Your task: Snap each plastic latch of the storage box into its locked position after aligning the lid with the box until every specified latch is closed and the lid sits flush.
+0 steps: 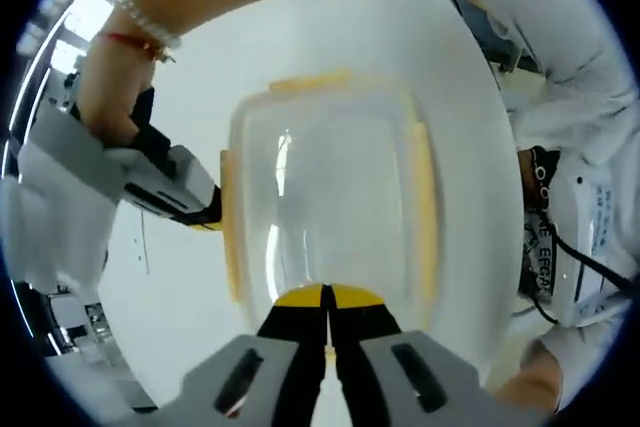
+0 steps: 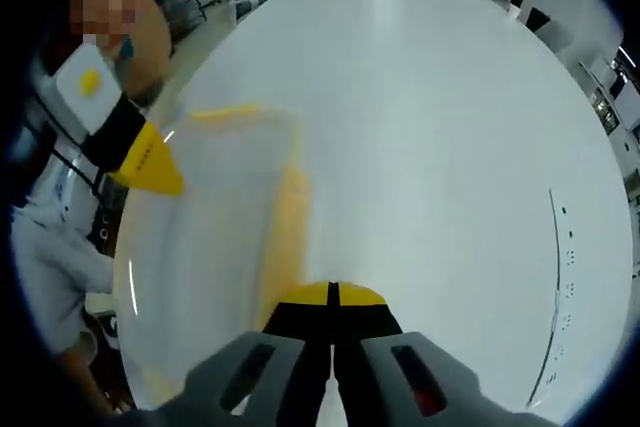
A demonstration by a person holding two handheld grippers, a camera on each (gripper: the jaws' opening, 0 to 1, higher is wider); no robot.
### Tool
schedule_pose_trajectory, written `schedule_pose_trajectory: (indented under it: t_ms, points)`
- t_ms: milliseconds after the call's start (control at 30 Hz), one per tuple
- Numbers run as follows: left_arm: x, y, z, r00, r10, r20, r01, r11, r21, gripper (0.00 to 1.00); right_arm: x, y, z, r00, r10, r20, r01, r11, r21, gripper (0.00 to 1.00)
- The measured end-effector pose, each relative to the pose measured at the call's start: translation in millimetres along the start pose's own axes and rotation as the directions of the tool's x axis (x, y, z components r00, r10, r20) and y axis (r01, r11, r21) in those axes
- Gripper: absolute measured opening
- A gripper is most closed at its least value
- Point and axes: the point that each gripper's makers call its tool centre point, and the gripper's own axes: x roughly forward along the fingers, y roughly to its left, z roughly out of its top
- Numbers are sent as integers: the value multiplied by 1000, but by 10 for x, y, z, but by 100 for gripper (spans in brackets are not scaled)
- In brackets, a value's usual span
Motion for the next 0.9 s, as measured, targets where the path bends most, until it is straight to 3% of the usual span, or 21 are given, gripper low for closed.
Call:
schedule_pose_trajectory:
  t_ms: [200, 467, 733, 767, 800, 833, 867, 900]
  points:
    - [45, 29, -69, 999, -7, -36, 7, 1000, 0, 0, 47, -46, 20, 1000, 26, -13, -26, 1000, 15, 0]
    - [30, 66, -110, 1000, -13, 4, 13, 1000, -22, 0, 53, -66, 45, 999, 41, -30, -40, 999, 35, 0]
    - [-7, 106, -115, 999, -43, 7, 43, 999, -25, 0, 34, -49, 55, 997, 70, -26, -68, 996, 54, 0]
    - [-13, 96, -114, 999, -46, 14, 46, 999, -22, 0, 39, -7, 14, 994, 105, -34, -100, 989, 110, 0]
    - [-15, 101, -106, 998, -53, 28, 54, 998, -25, 0, 150, 38, -62, 980, 188, -63, -164, 948, 271, 0]
    - [-15, 83, -80, 997, -66, 33, 67, 998, -17, 0, 98, -84, -106, 989, 132, -58, -125, 985, 123, 0]
    - [-32, 106, -83, 998, -63, 31, 64, 997, -35, 0, 72, -55, -96, 993, 95, -63, -86, 987, 137, 0]
    - [-41, 108, -74, 998, -60, 24, 61, 998, -5, 0, 92, -21, -97, 993, 103, -61, -93, 985, 147, 0]
